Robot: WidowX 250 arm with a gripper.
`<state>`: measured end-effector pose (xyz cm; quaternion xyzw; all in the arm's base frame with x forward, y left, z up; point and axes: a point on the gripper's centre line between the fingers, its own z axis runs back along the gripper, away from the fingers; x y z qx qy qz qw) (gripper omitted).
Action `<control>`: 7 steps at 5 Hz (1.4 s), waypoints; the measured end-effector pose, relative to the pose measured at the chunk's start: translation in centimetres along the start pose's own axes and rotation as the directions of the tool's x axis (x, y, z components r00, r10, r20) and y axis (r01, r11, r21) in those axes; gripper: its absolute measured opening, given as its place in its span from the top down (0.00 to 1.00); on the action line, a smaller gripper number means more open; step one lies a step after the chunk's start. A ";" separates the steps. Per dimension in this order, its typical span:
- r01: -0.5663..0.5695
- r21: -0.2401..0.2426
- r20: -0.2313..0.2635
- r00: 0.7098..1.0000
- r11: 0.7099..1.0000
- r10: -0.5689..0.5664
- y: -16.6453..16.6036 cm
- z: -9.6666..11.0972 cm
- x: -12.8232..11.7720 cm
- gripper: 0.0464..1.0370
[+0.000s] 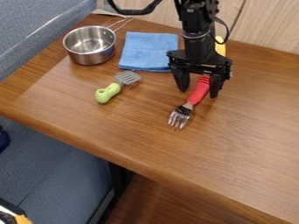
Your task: Move the red fork in the middle of the table vertically
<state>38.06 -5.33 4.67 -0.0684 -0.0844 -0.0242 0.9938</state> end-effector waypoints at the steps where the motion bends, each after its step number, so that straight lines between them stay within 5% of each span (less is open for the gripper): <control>1: 0.001 0.001 -0.011 1.000 1.000 -0.001 0.1 0.0 -0.2 0.04; 4: -0.013 -0.033 0.170 0.985 0.999 0.018 -0.4 6.6 0.8 0.04; 7: -0.047 -0.056 0.164 0.985 0.997 0.056 -0.1 6.8 0.3 0.04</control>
